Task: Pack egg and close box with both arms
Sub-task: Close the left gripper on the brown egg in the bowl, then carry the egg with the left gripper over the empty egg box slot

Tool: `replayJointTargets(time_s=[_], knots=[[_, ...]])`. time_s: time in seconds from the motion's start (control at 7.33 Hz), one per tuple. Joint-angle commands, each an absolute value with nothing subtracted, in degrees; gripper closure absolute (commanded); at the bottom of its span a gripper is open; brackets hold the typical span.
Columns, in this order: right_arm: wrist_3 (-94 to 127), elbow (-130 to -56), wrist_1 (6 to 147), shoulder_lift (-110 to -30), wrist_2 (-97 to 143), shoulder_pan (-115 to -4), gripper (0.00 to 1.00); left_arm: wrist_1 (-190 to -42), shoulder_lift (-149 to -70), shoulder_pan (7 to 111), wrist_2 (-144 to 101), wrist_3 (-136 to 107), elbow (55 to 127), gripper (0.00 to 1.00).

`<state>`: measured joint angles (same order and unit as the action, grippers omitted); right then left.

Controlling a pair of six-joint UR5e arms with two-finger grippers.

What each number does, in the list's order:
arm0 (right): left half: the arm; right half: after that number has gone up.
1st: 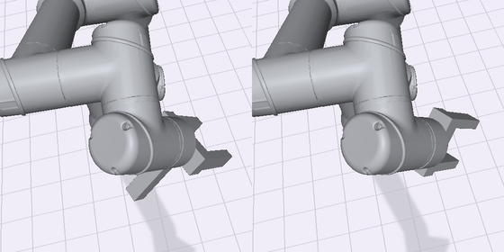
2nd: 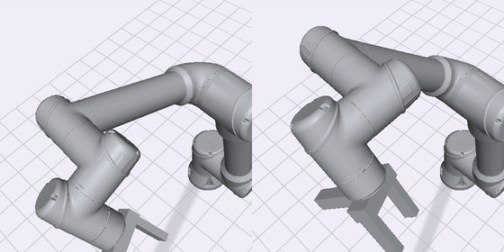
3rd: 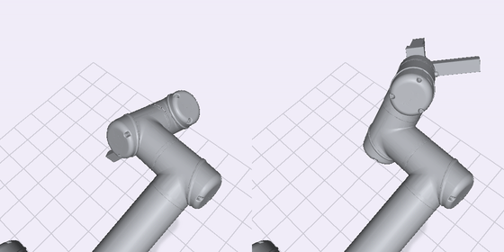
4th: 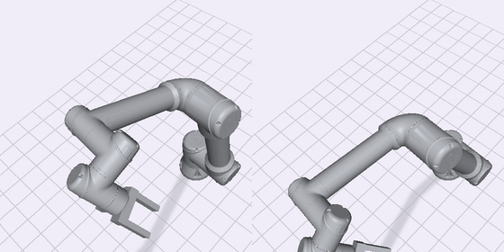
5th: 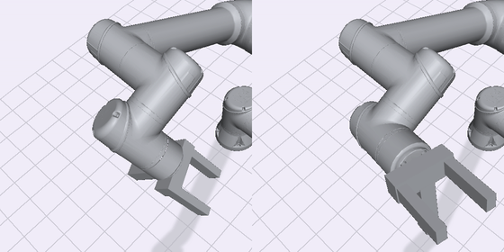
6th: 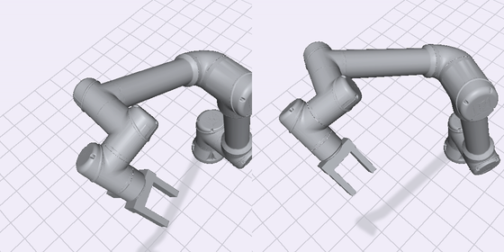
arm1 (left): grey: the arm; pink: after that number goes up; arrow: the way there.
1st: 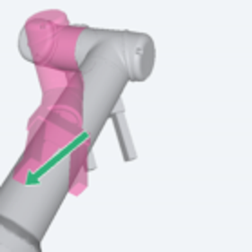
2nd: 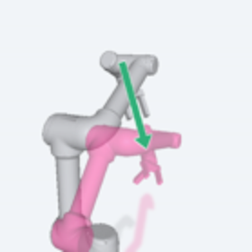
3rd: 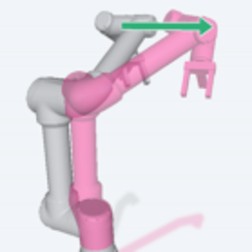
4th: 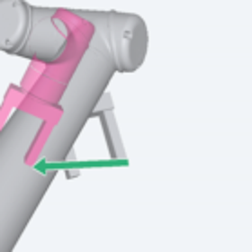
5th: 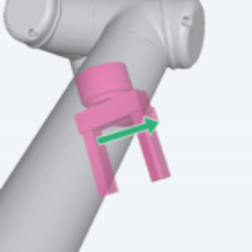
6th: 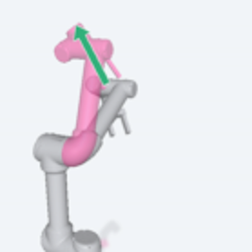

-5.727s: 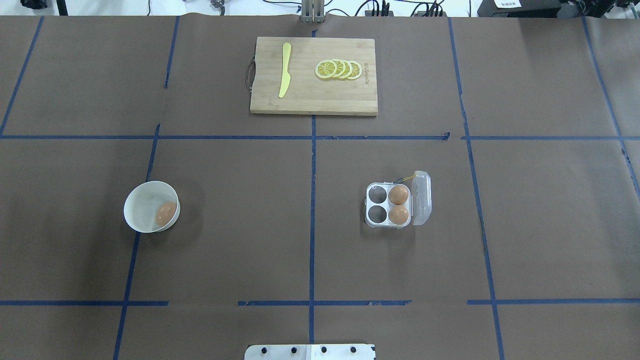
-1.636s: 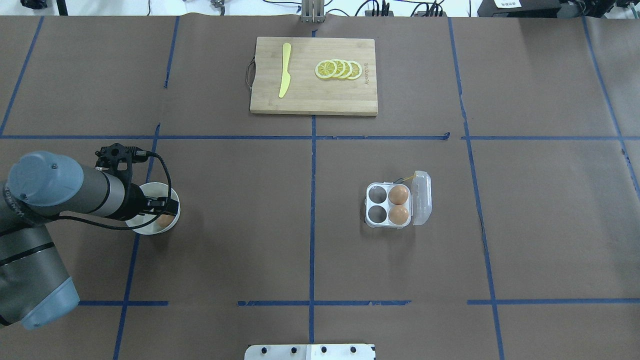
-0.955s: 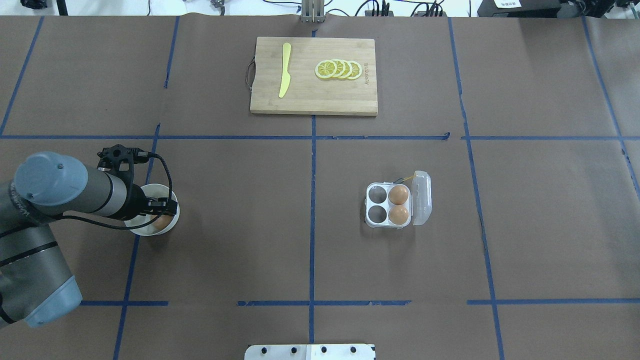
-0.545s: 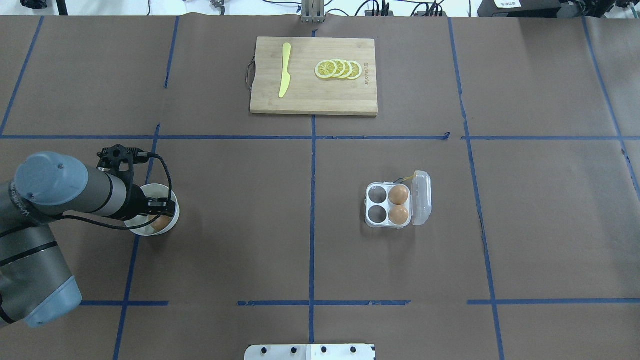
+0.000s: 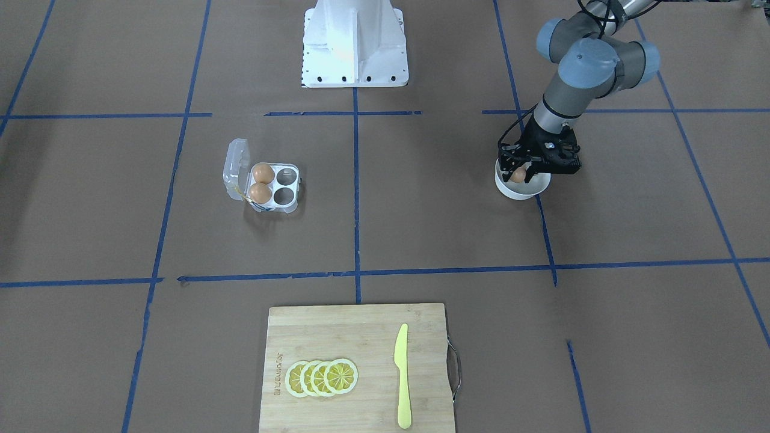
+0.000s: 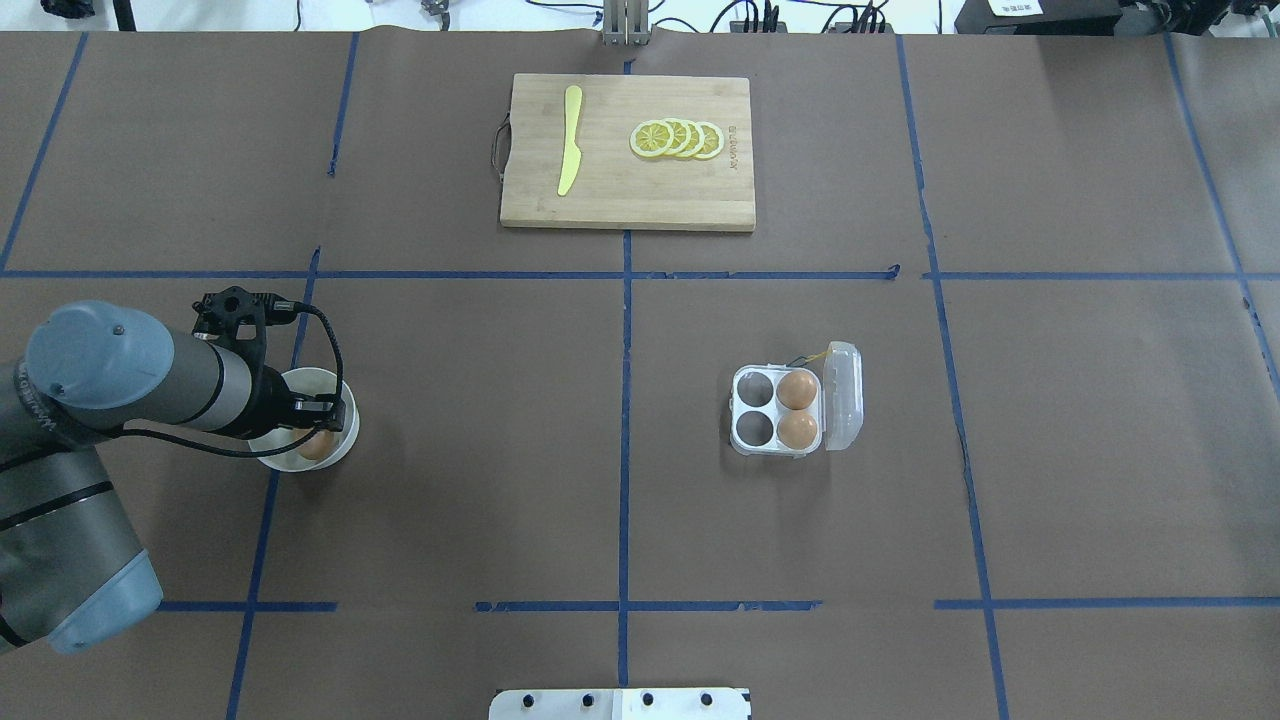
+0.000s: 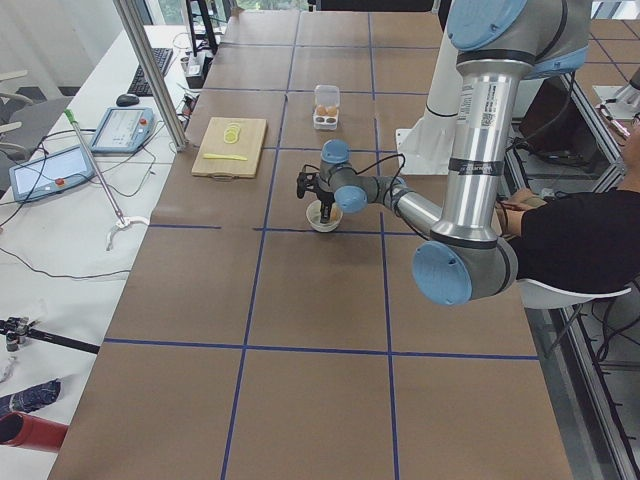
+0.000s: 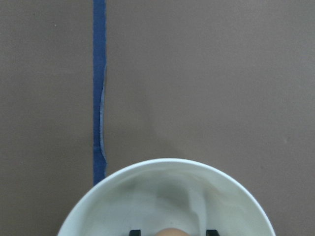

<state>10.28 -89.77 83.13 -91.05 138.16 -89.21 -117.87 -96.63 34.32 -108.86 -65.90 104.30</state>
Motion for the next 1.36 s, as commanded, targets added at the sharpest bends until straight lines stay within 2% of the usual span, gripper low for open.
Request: replayJointTargets(time_s=[0.0, 0.27, 0.41, 0.68, 1.23], knots=[[10.3, -90.1, 83.1, -91.1, 138.2, -89.2, 0.0, -117.6, -95.5, 36.2, -109.0, -65.8, 108.7, 1.0], [10.4, -90.5, 83.1, -91.0, 138.5, -89.2, 0.0, -115.4, -95.6, 40.8, -109.2, -65.5, 115.0, 1.0], [10.4, -90.4, 83.1, -90.9, 139.1, -89.2, 0.0, -115.7, -98.0, 40.6, -109.4, -65.7, 114.7, 1.0], [10.4, -90.4, 83.1, -90.8, 139.5, -89.2, 0.0, -117.0, -110.9, 39.7, -109.6, -69.1, 107.6, 1.0], [10.4, -90.8, 83.1, -90.9, 139.7, -89.2, 0.0, -138.3, -131.1, 24.2, -98.9, -74.9, 86.6, 1.0]])
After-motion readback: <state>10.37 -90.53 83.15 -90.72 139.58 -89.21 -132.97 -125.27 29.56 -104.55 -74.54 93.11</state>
